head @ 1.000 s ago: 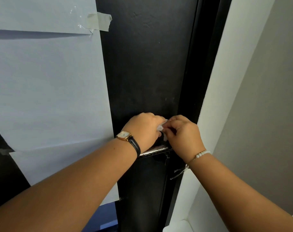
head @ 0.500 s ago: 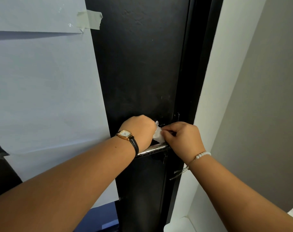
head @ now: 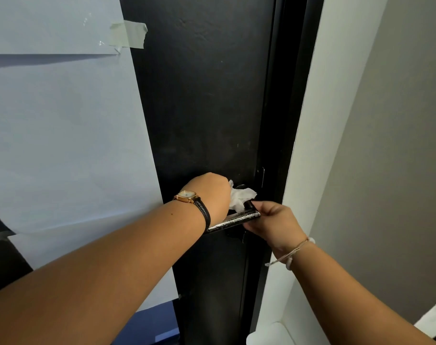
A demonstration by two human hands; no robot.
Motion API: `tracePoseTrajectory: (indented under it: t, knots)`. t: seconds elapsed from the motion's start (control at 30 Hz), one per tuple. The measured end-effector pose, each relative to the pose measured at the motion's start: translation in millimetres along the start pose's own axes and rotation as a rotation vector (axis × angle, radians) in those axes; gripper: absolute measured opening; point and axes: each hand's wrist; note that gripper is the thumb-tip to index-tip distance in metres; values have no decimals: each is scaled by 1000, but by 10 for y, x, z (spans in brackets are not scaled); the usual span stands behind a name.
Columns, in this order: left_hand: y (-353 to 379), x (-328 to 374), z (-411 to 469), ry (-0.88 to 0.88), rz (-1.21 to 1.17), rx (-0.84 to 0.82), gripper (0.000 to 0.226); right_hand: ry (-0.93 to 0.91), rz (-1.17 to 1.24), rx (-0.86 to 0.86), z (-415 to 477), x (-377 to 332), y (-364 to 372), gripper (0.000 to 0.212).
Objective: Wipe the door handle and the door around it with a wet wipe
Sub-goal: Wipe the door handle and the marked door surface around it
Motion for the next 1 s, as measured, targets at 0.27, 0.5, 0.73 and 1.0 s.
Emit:
tracePoseTrajectory:
  t: [0.27,0.5,0.73,1.0]
  knots:
    - [18,78,7,-3,55,-149,33,-125,-235,39,-5,70,168,14]
    - [79,15,-41,11,-56,-141,32,-124,-256,85,63,130,183,16]
    - [100,-48,-125,-120,-248,126,31,-124,-349,224,133,73,120,24]
    - [257,29,-224,-136,-463,172,37,-75,43,559,67,221,292,21]
Point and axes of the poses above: each hand's wrist, its own z-axis towards the middle knuckle, its own y-axis out of the palm, x = y × z, and after that the axes turned 12 degrees about -y, right-handed
